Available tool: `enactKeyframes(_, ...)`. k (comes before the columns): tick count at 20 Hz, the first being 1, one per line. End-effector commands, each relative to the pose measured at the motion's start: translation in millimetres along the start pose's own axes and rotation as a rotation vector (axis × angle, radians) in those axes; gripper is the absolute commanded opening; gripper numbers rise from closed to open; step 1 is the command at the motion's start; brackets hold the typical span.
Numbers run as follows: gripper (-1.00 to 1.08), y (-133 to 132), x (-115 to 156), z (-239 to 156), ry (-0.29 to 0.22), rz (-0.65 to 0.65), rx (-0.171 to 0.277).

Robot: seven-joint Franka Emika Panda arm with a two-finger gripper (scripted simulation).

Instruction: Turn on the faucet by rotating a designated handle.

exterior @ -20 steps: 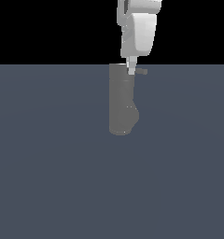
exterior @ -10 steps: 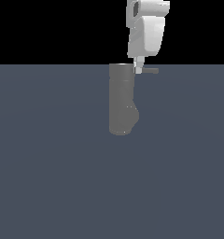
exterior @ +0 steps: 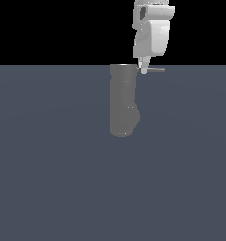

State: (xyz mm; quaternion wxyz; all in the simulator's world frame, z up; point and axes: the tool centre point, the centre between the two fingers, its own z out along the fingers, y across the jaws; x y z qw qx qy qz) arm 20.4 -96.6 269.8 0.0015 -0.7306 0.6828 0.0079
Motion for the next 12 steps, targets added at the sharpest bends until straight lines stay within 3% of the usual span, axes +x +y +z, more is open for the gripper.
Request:
enactKeyframes(1,-1.0,-1.1,36.4,-0.7,0.012,0.049,0.009)
enactKeyframes(12,-1.0,-16.6,62.8,-1.4,0.013,0.063,0.009)
